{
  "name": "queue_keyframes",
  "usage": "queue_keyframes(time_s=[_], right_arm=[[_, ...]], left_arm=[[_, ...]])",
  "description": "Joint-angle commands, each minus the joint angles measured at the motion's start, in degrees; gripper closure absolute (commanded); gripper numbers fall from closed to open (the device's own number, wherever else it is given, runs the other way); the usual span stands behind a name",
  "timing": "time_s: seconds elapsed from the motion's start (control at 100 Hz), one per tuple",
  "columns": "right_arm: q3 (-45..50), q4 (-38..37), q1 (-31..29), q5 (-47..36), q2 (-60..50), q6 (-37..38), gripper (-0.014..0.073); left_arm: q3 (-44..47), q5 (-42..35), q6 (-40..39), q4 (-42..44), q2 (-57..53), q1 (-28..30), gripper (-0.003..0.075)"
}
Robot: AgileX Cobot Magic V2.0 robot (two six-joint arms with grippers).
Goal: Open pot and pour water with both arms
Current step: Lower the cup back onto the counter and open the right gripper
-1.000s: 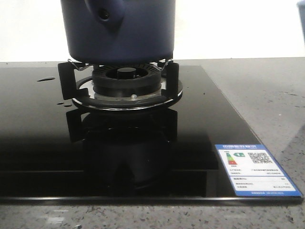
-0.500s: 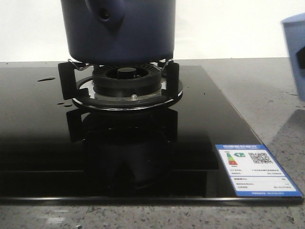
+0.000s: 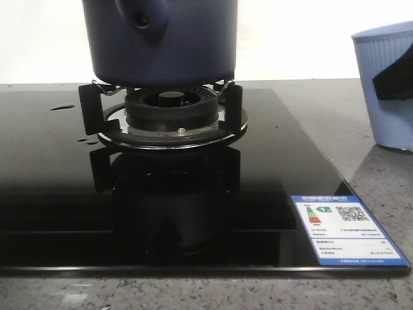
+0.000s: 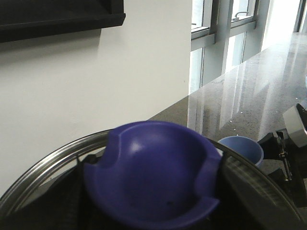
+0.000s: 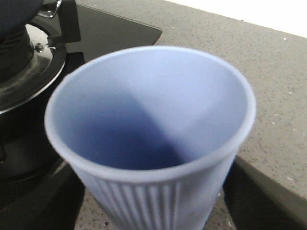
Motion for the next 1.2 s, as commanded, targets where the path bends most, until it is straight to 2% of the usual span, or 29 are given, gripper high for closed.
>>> queue_keyframes(time_s=[0.0, 0.12, 0.22, 0.36, 0.73, 0.96, 1.01, 1.08, 1.19], right_arm=[[-1.4, 0.9, -0.2, 0.3, -0.5, 0.4, 0.0032], [-1.4, 3.0, -0.2, 4.5, -0.5, 0.8, -0.0064], [-1.4, 3.6, -0.2, 7.1, -0.5, 0.8, -0.0062], [-1.4, 3.7, -0.2, 5.9, -3.0, 0.8, -0.0062], [-1.6, 5.7, -0.2, 2.6, -21.2, 4.2, -0.0062], [-1.6, 5.7, -0.2, -0.8, -32.3, 5.9, -0.0060], [-1.6, 5.7, -0.2, -1.5, -33.9, 7.1, -0.0040], [-1.6, 5.7, -0.2, -3.2, -35.9, 7.8, 0.0039], [-1.6, 5.7, -0.2, -6.3, -38.5, 7.9, 0.0276]], left_arm=[[-1.9, -0.2, -0.1, -5.4, -0.9, -0.5, 0.0446], [-1.9, -0.2, -0.1, -5.4, -0.9, -0.5, 0.0446], [-1.9, -0.2, -0.1, -5.4, -0.9, -0.5, 0.0446], [-1.9, -0.2, -0.1, -5.4, -0.9, -0.5, 0.0446], [-1.9, -0.2, 0.1, -6.7, -0.5, -0.7, 0.0446], [-2.0, -0.5, 7.0, -10.0, 2.5, -4.3, 0.0446], [-2.0, -0.5, 8.1, -11.4, 3.7, -4.8, 0.0446], [-2.0, -0.5, 9.6, -13.0, 5.7, -5.3, 0.0446], [-2.0, 0.0, 11.9, -16.4, 8.7, -5.3, 0.0446]])
